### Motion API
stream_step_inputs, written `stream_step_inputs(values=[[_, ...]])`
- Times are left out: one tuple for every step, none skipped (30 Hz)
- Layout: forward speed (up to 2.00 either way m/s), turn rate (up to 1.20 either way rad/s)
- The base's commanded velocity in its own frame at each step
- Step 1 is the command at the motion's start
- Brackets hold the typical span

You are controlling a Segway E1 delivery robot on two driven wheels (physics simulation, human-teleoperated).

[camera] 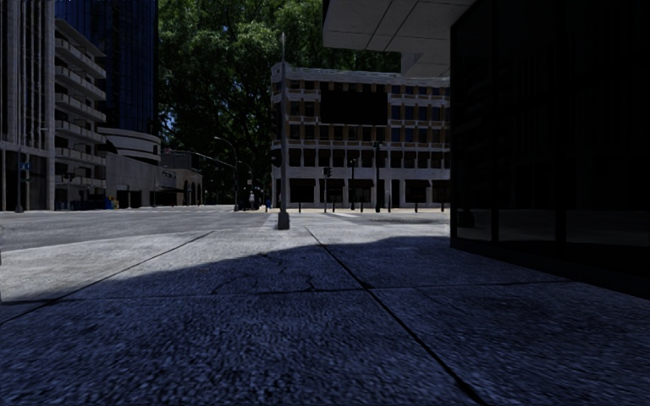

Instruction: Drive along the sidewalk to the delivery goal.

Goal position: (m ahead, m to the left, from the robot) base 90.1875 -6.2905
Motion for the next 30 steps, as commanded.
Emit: stream_step_inputs(values=[[2.0,0.0],[2.0,0.0],[2.0,0.0],[2.0,0.0],[2.0,0.0],[2.0,0.0],[2.0,0.0],[2.0,0.0],[2.0,0.0],[2.0,0.0],[2.0,0.0],[2.0,0.0],[2.0,0.0],[2.0,0.0],[2.0,0.0],[2.0,0.0],[2.0,0.0],[2.0,0.0],[2.0,0.0],[2.0,0.0],[2.0,0.0],[2.0,0.0],[2.0,0.0],[2.0,0.0],[2.0,0.0],[2.0,0.0],[2.0,0.0],[2.0,0.0],[2.0,0.0],[2.0,0.0]])
